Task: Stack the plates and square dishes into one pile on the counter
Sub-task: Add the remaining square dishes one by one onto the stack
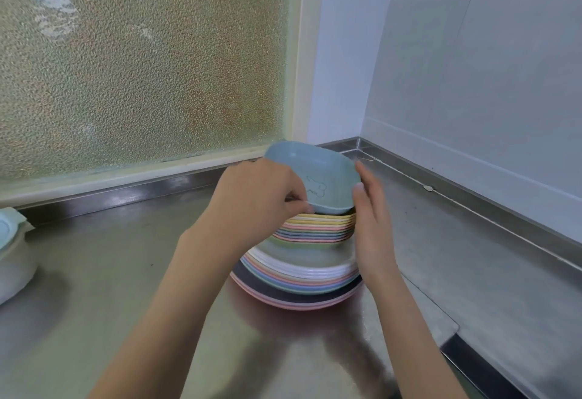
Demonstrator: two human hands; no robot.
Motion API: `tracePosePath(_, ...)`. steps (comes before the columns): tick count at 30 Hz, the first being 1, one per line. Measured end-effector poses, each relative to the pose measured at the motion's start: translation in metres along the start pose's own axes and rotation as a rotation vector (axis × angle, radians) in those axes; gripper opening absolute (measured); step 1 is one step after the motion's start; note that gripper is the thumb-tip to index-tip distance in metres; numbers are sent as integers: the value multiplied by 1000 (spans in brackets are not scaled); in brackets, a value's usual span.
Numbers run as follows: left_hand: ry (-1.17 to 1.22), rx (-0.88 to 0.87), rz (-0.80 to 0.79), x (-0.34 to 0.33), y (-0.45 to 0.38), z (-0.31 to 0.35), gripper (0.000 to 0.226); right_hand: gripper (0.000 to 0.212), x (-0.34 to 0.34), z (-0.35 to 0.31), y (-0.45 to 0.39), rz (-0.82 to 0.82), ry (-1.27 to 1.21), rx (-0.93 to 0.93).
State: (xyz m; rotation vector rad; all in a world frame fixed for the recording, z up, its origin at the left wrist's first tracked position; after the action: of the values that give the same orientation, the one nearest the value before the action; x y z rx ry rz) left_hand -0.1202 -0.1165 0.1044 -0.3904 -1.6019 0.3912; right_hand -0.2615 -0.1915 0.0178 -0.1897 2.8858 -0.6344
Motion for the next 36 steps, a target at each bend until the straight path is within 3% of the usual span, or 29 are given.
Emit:
tracePosePath(6,36,-67,-85,-11,1,11,20,32,1,0,-1,13,-46,3)
tracePosePath(10,416,-87,-214,-13,3,5,22,35,3,0,-2,33,-63,-1)
tracePosePath(12,588,-68,-180,-10,2,-1,24,38,4,-1,-5,44,-62,-11)
tracePosePath(15,775,68,4,-8,-4,-17,13,38,7,-1,-6,74,-66,-13)
tracePosePath(17,753,244,192,-12,-7,-36,14,35,6,0,-5,83,-60,-13)
tracePosePath(19,617,386,275,-22,-8,-52,20,34,3,3,-3,72,-51,-27)
tracePosePath(21,715,396,142,-49,-12,-53,30,35,2,6,-2,61,-37,-39)
tracePosePath(24,1077,395,-13,-78,-16,-43,32,39,2,8,-3,60,2,-44)
tracePosePath(28,1171,416,21,-85,-18,-49,40,35,6,9,-1,68,20,-44)
tracePosePath(33,1359,566,46,-94,-10,-65,26,38,39,20,4,258,8,-78)
tracePosePath(36,1104,569,153,-95,0,-77,30,43,44,45,10,250,34,-240)
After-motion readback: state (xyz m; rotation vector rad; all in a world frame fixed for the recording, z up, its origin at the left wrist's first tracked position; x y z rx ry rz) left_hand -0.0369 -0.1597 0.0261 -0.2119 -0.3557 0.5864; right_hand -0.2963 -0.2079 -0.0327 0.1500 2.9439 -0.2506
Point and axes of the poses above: each hand's wrist, its own y-axis away from the middle knuckle, its own x-axis out of the back of the hand, z = x × y, the point moved 7 cm from there along -y, towards the middle knuckle, and after that the axes turned 11 degrees about -y, right-handed, at the moved point
